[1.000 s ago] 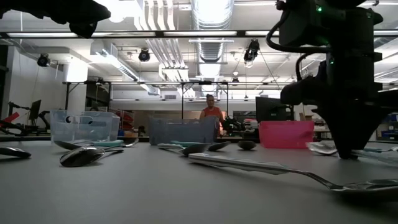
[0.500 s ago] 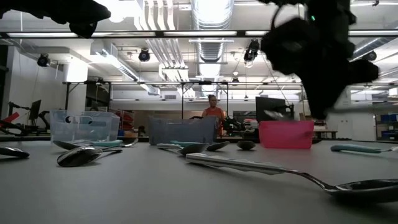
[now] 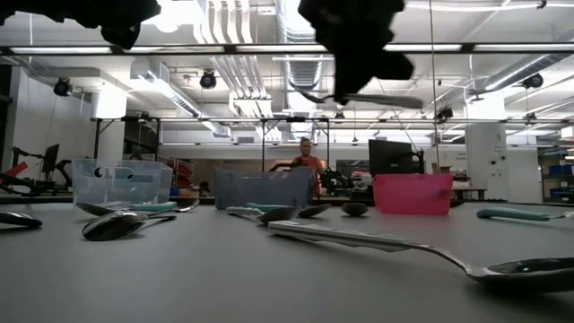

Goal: Sort silverware by color (type)
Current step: Put the middle right blue patterned spoon into the black bin, then put the middle black spoon into the transparent bin

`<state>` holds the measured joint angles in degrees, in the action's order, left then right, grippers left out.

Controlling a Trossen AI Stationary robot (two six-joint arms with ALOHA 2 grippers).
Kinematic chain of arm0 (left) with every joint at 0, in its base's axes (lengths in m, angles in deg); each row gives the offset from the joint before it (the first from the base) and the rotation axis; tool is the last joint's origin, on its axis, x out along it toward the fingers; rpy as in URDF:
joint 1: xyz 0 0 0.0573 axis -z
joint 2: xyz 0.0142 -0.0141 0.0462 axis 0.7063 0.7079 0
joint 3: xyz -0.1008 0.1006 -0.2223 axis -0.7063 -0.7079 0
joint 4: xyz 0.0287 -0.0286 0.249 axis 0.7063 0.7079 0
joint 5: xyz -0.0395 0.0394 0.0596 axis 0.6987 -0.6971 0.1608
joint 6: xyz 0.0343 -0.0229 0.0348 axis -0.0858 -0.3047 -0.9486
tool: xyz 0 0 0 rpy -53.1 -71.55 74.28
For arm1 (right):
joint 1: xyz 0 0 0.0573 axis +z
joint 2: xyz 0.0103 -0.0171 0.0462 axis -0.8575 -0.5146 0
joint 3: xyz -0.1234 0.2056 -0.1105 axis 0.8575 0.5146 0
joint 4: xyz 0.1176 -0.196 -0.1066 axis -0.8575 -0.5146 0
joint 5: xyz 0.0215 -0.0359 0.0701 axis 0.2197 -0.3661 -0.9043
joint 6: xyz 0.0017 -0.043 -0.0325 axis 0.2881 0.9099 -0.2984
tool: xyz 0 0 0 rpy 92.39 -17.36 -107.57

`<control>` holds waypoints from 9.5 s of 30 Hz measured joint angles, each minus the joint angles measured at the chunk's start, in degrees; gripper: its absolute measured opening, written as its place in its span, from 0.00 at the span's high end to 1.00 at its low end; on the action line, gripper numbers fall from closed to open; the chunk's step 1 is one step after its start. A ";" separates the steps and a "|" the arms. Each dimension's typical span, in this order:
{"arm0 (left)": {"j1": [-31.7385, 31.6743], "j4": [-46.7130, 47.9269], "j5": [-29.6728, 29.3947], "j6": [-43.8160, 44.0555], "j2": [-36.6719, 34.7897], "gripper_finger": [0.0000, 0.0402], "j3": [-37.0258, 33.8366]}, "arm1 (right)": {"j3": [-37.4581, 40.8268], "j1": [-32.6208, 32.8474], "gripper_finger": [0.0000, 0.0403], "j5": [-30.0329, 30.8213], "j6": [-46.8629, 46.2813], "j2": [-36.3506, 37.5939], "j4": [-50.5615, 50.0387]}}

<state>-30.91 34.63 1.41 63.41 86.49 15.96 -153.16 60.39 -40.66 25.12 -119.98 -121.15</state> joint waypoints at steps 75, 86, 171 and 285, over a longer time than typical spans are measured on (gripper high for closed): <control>-0.04 5.55 -15.45 -1.51 0.16 0.92 1.92 | -41.85 -26.90 0.94 -3.40 65.13 -34.25 -3.65; -0.03 5.51 -15.43 -1.51 0.16 0.92 1.92 | -41.85 -26.90 0.94 -3.40 64.33 -34.25 -3.57; 11.32 -24.44 -11.99 41.59 30.88 0.92 -2.69 | 20.94 -3.92 0.89 -3.87 72.69 8.50 58.86; 9.04 60.88 -25.47 34.61 38.53 1.00 31.42 | 36.18 5.39 0.89 2.56 6.79 21.81 36.65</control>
<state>-21.87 95.51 -24.06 98.02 125.01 47.37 -116.98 65.78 -38.10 31.90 -98.17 -84.50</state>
